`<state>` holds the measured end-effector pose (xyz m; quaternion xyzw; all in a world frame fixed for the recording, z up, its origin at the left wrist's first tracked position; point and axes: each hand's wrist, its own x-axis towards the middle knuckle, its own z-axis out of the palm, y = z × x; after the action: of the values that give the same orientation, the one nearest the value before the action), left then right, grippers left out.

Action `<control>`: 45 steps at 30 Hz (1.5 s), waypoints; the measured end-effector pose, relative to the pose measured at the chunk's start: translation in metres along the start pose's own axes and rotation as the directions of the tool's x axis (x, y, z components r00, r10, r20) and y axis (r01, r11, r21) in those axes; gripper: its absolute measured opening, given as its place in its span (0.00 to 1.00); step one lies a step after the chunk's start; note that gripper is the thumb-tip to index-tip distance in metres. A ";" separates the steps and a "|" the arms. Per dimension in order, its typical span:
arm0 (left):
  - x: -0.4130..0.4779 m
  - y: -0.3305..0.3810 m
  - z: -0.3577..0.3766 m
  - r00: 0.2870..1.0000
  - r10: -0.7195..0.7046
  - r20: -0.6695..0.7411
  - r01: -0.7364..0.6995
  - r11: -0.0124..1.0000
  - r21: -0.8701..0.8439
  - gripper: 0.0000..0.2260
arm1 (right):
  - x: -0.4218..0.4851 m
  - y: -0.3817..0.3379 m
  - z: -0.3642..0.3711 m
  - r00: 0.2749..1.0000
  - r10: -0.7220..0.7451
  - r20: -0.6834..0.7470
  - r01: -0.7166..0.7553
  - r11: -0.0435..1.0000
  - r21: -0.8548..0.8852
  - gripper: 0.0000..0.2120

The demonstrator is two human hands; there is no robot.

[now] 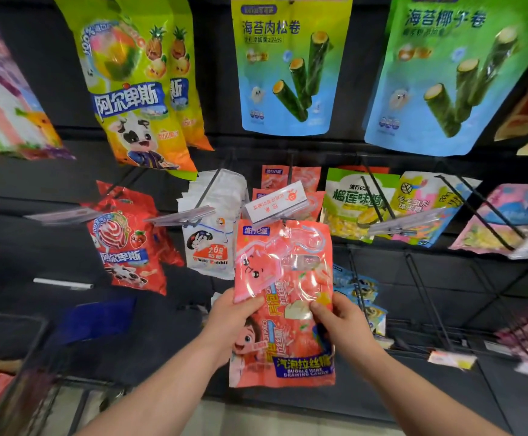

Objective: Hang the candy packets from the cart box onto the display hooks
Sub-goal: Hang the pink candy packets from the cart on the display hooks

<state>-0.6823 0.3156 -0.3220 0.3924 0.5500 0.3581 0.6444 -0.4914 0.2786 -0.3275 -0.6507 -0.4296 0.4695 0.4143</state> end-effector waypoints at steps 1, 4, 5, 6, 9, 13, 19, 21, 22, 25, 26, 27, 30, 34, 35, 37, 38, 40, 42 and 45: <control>0.002 0.000 0.000 1.000 -0.001 -0.005 0.001 1.000 -0.001 0.07 | 0.001 0.000 0.000 1.000 -0.003 -0.007 0.003 1.000 -0.020 0.03; 0.007 0.000 -0.001 1.000 0.000 -0.031 0.000 1.000 -0.005 0.07 | 0.005 0.000 0.001 1.000 -0.009 -0.021 0.008 0.999 -0.053 0.04; 0.008 0.000 -0.001 1.000 -0.004 -0.030 0.004 1.000 -0.005 0.08 | 0.006 0.001 0.001 1.000 -0.006 -0.020 0.005 0.999 -0.051 0.05; 0.009 0.000 -0.001 1.000 -0.010 -0.025 0.010 1.000 -0.002 0.08 | 0.006 0.002 0.001 1.000 -0.004 -0.019 0.003 0.999 -0.047 0.05; 0.014 -0.001 -0.002 1.000 -0.024 -0.012 0.024 1.000 0.004 0.09 | 0.009 0.004 0.001 1.000 0.018 -0.019 -0.019 0.998 -0.052 0.07; 0.026 0.002 0.000 0.999 -0.017 -0.032 0.018 0.999 0.049 0.10 | 0.020 0.002 0.002 0.998 0.041 -0.043 -0.044 0.996 -0.073 0.08; 0.057 0.013 0.004 0.998 0.019 -0.060 -0.007 0.981 0.195 0.12 | 0.048 -0.004 0.004 0.991 0.108 -0.078 -0.112 0.993 -0.046 0.08; 0.069 0.016 0.006 0.997 0.052 -0.057 -0.034 0.962 0.269 0.12 | 0.059 -0.006 0.005 0.987 0.130 -0.089 -0.134 0.990 -0.036 0.06; 0.075 0.018 0.007 0.996 0.066 -0.061 -0.044 0.952 0.302 0.13 | 0.065 -0.007 0.005 0.986 0.135 -0.099 -0.141 0.989 -0.053 0.05; 0.095 0.021 0.009 0.993 0.091 -0.080 -0.052 0.917 0.395 0.12 | 0.083 -0.008 0.007 0.978 0.138 -0.154 -0.158 0.980 -0.121 0.05; 0.101 0.023 0.010 0.992 0.100 -0.081 -0.056 0.901 0.431 0.11 | 0.089 -0.008 0.007 0.975 0.142 -0.169 -0.166 0.977 -0.136 0.05; 0.107 0.024 0.010 0.990 0.112 -0.082 -0.061 0.882 0.468 0.11 | 0.095 -0.008 0.008 0.972 0.153 -0.179 -0.181 0.971 -0.153 0.06; 0.125 0.028 0.011 0.990 0.113 -0.082 -0.047 0.824 0.564 0.16 | 0.113 -0.009 0.009 0.964 0.193 -0.184 -0.232 0.948 -0.217 0.12; 0.143 0.032 0.013 0.986 0.136 -0.101 -0.028 0.720 0.693 0.18 | 0.131 -0.010 0.010 0.964 0.178 -0.198 -0.231 0.928 -0.291 0.14; 0.148 0.032 0.012 0.985 0.139 -0.106 -0.026 0.716 0.698 0.18 | 0.134 -0.009 0.011 0.965 0.172 -0.197 -0.229 0.920 -0.319 0.14; 0.155 0.032 0.012 0.985 0.144 -0.099 -0.035 0.718 0.695 0.17 | 0.140 -0.009 0.011 0.967 0.169 -0.193 -0.229 0.907 -0.354 0.15; 0.157 0.032 0.012 0.985 0.146 -0.094 -0.042 0.725 0.687 0.17 | 0.142 -0.009 0.011 0.967 0.167 -0.192 -0.228 0.904 -0.361 0.15; 0.160 0.031 0.013 0.984 0.150 -0.091 -0.052 0.745 0.665 0.16 | 0.145 -0.010 0.011 0.968 0.163 -0.190 -0.226 0.896 -0.382 0.16; 0.160 0.030 0.016 0.983 0.154 -0.103 -0.047 0.748 0.662 0.14 | 0.144 -0.012 0.009 0.971 0.162 -0.174 -0.220 0.887 -0.406 0.18; 0.159 0.030 0.018 0.977 0.161 -0.138 -0.030 0.748 0.663 0.17 | 0.137 -0.015 0.004 0.977 0.160 -0.144 -0.210 0.851 -0.482 0.23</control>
<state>-0.6437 0.4683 -0.3613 0.5861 0.6775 0.2095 0.3920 -0.4716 0.4135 -0.3497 -0.7955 -0.4496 0.3493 0.2075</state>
